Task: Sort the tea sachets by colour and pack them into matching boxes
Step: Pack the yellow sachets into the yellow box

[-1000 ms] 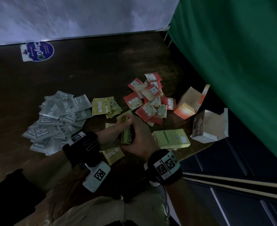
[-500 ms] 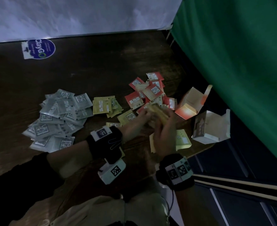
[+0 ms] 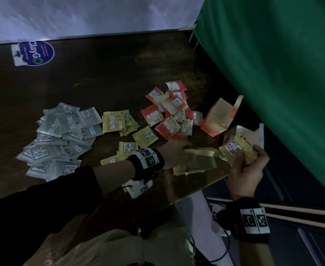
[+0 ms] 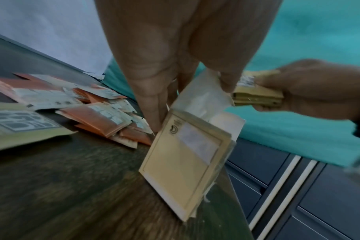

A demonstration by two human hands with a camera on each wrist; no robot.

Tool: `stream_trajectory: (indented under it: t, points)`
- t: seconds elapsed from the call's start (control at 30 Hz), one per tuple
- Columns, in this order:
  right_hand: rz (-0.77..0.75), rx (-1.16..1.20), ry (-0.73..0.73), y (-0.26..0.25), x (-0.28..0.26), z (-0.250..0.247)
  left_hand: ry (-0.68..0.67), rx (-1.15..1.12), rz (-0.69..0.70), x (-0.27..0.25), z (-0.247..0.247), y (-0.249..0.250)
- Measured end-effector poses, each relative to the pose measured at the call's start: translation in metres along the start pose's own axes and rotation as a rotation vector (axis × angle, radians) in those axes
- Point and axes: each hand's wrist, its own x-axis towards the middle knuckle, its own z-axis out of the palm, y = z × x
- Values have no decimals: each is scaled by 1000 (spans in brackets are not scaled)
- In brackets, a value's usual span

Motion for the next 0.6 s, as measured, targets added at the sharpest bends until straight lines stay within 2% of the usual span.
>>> stream_trajectory:
  t: [0.13,0.23,0.33,0.4,0.5,0.6]
  points:
    - [6,26,23,1,-17,-2,96,-79,24,3,0,-10]
    - [32,127,119,-2,-29,6,193,-77,35,6,2,-12]
    - [23,159,147,-7,-38,12,204,-131,-4,9,2,-13]
    - [-35,74,7,-3,-42,15,213,-114,-17,10,1,-14]
    - [45,-99,-387,-1,-44,26,237,-105,-5,10,2,-13]
    - [2,-382,-549,1,-40,44,243,-124,-5,9,2,-13]
